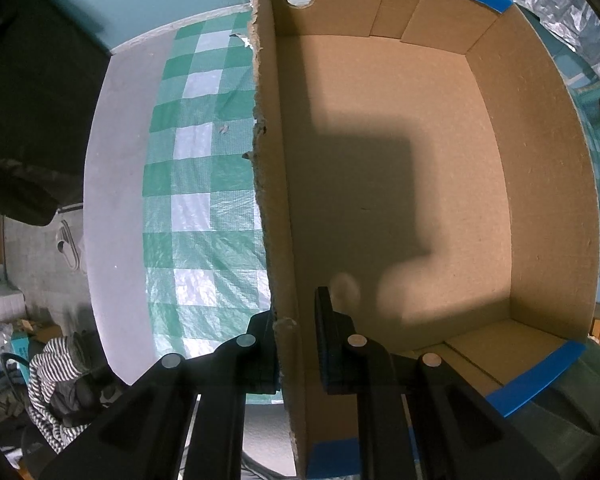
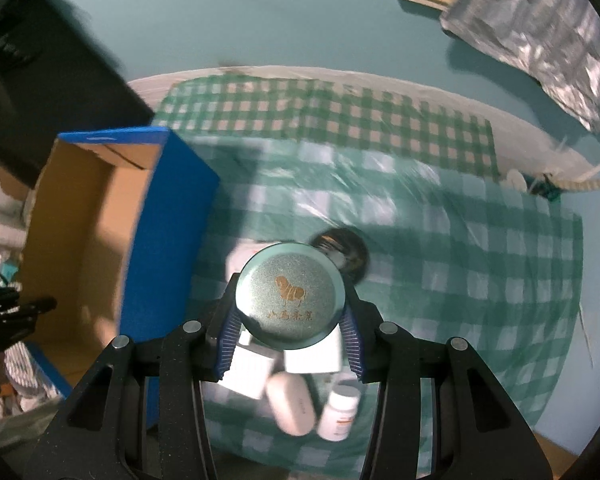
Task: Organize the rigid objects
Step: 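Carry the green tin into the box and open the right gripper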
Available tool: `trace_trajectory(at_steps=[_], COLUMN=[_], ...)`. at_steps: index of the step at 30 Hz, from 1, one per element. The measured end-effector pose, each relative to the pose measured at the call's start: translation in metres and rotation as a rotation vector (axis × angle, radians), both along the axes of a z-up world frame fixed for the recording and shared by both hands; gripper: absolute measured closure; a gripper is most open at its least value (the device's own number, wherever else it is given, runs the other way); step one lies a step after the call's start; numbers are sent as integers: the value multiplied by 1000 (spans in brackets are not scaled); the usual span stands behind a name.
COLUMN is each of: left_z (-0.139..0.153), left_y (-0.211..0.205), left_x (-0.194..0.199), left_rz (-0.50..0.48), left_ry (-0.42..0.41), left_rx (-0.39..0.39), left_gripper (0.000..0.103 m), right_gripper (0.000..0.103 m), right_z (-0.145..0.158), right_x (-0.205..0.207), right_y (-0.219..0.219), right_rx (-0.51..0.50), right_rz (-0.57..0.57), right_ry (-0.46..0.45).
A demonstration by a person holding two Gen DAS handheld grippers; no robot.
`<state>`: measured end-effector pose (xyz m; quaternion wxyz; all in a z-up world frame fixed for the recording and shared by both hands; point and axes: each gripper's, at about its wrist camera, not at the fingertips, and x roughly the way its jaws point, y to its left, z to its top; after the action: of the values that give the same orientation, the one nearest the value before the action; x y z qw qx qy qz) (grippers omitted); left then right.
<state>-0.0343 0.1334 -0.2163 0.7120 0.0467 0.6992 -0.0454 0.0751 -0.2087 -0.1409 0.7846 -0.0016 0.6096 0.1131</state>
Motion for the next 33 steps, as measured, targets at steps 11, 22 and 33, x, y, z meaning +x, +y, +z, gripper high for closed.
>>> trace_trajectory(at_steps=[11,22,33], left_z=[1,1,-1], left_y=[-6,-7,-4], left_x=[-1,-1,-2], left_rz=[-9,-11,4], left_ry=[4,4,4], left_rx=[10,9,6], left_gripper=[90,90,90], right_gripper=[59,59,59], right_z=[32,40,1], right_x=[25,47,57], right_y=[62,124,170], right_rx=[49,56,16], right_rz=[138,272,366], right_ry=[-36,-53,17])
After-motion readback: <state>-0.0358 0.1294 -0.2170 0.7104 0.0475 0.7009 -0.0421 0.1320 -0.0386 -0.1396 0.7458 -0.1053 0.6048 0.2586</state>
